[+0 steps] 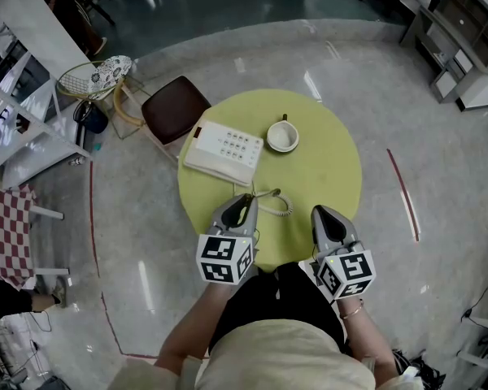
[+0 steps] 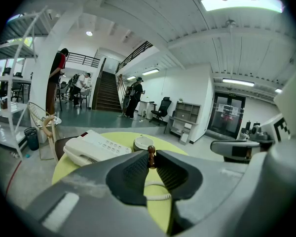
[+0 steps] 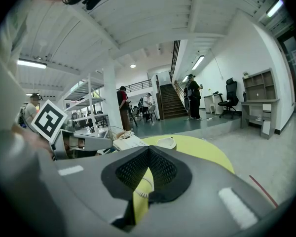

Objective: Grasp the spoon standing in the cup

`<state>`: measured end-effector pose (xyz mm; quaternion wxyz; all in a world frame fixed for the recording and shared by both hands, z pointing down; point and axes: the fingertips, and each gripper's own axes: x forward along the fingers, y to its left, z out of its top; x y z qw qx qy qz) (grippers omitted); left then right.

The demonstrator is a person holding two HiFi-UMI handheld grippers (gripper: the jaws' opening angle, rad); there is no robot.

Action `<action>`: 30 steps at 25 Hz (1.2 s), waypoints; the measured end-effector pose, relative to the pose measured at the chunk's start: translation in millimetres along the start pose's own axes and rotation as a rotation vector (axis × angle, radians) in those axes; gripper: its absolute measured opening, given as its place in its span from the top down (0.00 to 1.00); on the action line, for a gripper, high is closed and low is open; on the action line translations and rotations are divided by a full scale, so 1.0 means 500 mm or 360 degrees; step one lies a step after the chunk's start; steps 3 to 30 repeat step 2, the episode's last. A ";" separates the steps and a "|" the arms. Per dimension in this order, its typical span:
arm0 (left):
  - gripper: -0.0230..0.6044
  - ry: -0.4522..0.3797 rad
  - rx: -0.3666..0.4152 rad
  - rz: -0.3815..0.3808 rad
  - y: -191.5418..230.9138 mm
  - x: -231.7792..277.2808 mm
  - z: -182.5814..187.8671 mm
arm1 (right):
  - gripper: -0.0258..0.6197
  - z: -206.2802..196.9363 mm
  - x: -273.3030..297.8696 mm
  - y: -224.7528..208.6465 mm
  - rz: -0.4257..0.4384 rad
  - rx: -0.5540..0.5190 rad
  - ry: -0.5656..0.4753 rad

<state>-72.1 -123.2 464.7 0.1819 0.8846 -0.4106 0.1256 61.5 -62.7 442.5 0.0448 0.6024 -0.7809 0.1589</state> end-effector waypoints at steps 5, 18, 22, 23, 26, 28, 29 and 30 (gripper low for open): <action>0.88 0.0001 -0.0002 0.0000 0.000 0.001 -0.001 | 0.96 -0.004 0.000 -0.002 0.0000 0.0004 0.0002; 0.88 0.0001 -0.0002 0.0000 0.000 0.001 -0.001 | 0.96 -0.004 0.000 -0.002 0.0000 0.0004 0.0002; 0.88 0.0001 -0.0002 0.0000 0.000 0.001 -0.001 | 0.96 -0.004 0.000 -0.002 0.0000 0.0004 0.0002; 0.88 0.0001 -0.0002 0.0000 0.000 0.001 -0.001 | 0.96 -0.004 0.000 -0.002 0.0000 0.0004 0.0002; 0.88 0.0001 -0.0002 0.0000 0.000 0.001 -0.001 | 0.96 -0.004 0.000 -0.002 0.0000 0.0004 0.0002; 0.88 0.0001 -0.0002 0.0000 0.000 0.001 -0.001 | 0.96 -0.004 0.000 -0.002 0.0000 0.0004 0.0002; 0.88 0.0001 -0.0002 0.0000 0.000 0.001 -0.001 | 0.96 -0.004 0.000 -0.002 0.0000 0.0004 0.0002; 0.88 0.0001 -0.0002 0.0000 0.000 0.001 -0.001 | 0.96 -0.004 0.000 -0.002 0.0000 0.0004 0.0002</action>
